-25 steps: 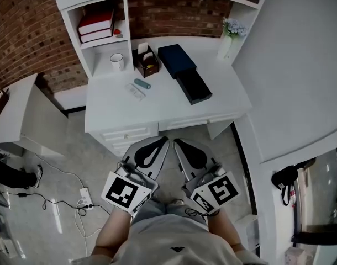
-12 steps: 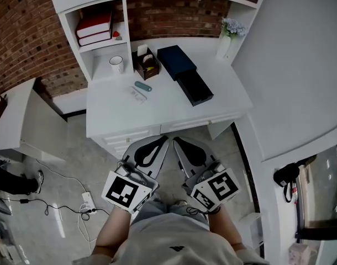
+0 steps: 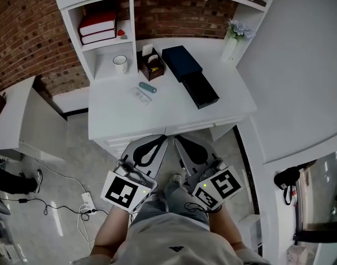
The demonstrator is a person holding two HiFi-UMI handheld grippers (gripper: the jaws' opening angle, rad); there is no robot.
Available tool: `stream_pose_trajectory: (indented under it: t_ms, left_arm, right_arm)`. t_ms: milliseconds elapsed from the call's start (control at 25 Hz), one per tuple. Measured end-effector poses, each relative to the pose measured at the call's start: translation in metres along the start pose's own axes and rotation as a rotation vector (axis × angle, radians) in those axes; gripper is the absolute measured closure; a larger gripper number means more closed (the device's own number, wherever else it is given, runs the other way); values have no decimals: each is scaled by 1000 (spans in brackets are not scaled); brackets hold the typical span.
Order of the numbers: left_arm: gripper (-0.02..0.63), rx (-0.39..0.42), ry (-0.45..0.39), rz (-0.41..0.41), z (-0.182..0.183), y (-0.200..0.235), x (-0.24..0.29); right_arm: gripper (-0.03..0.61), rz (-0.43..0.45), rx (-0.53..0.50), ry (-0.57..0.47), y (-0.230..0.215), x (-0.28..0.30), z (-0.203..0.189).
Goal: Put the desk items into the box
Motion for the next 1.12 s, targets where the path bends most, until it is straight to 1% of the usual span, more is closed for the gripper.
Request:
stream_pose_trajectory:
  t_ms: [120,240,320,600,1000,1120]
  left_arm:
    - [603,0,3,19,-3,15,5]
    - [603,-22,11,44,-4,30,14]
    - [603,-18,23,69,-5,43,21]
    - [603,-1,-32,140,14,90,56]
    - [603,4,-40,235,29,136,114]
    - [603,-2,-59,254,32,144,129]
  right_arm:
    - [569,17,-4,10,-6,15,-4]
    - [569,54,2,13,-15,33,-8]
    - [571,78,-4,11,-22,47,-8]
    - [569,152,-19,3,-58,97,-4]
    - [569,257,-25,6,-113,152,-1]
    - [569,292,-21,15,-128,164,-5]
Point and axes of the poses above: the fingertips, and each gripper's own axes: x forward along the fingers, y to its left, z out of its top, the point moved 2 cm from there along -x, backward along the fingers, and after that the axes turned 10 degrees about -x, right-handed, at the moved point
